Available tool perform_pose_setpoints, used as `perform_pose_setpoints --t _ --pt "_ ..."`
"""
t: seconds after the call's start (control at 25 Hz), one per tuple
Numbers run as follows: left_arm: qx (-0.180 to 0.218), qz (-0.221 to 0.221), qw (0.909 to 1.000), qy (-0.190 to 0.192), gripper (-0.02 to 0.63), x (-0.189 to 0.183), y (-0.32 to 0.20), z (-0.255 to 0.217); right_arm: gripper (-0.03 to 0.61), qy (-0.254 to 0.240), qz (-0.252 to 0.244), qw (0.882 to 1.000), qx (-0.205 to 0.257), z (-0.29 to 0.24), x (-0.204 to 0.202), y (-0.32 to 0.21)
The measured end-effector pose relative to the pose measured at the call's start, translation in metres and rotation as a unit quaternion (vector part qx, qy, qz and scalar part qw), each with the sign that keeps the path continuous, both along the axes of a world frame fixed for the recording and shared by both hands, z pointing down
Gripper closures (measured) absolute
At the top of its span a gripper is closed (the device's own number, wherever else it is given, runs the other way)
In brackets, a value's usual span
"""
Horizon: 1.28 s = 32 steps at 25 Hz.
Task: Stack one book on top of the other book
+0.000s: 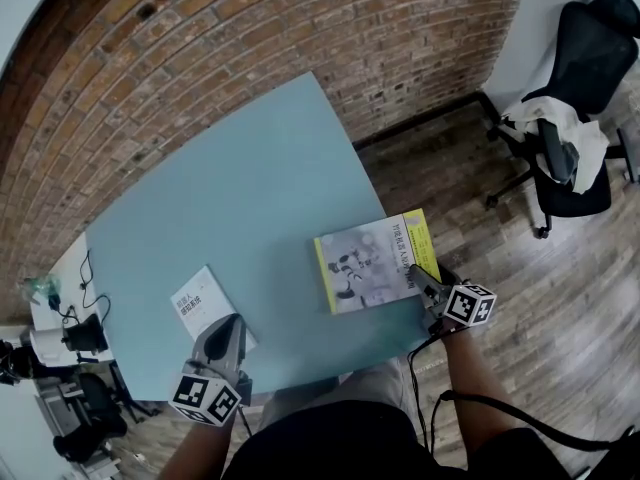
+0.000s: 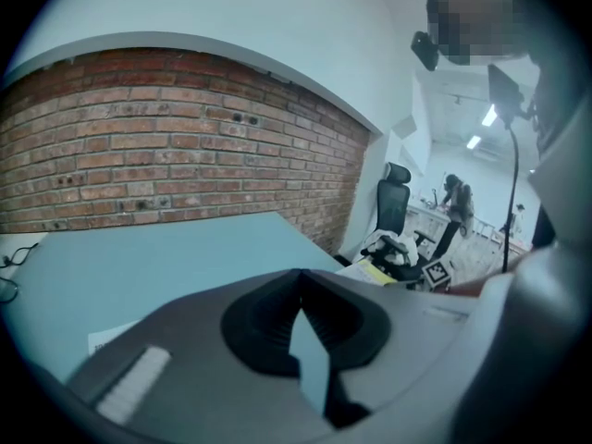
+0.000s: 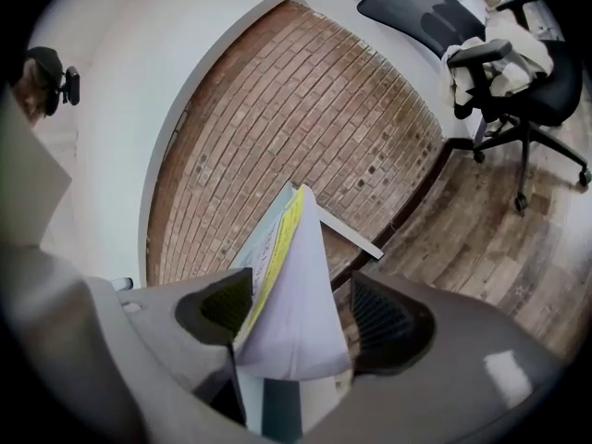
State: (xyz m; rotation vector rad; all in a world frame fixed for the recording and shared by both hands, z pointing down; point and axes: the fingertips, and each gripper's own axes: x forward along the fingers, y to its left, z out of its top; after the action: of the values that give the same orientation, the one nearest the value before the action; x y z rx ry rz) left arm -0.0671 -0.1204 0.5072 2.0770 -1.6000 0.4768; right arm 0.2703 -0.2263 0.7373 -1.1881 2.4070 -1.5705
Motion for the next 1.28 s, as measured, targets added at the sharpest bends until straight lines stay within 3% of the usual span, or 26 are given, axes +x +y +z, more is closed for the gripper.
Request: perform_pose_setpoints --t 0.2,0.8,1.04,1.28 --pt "0.002 -0.007 1.0000 -0.001 0.609 -0.004 0.004 -0.001 0.303 -0.004 -0.008 1.000 0.001 -0.002 -0.004 0.000" --pt "0.039 -0.029 0.9985 -0.024 0.609 -0.022 0.016 -0.020 0.391 -0.042 -0.014 0.999 -0.009 -0.004 -0.008 -0.006" --pt "0.042 -0.034 0.9984 -0.016 0.609 -0.029 0.023 -0.021 0.411 -0.105 -0.006 0.994 -0.041 -0.003 -0.011 -0.004" --pt "0.045 -0.047 0.9975 -0.026 0.609 -0.048 0.035 -0.027 0.440 -0.092 -0.002 0.995 -0.040 -0.004 -0.008 -0.005"
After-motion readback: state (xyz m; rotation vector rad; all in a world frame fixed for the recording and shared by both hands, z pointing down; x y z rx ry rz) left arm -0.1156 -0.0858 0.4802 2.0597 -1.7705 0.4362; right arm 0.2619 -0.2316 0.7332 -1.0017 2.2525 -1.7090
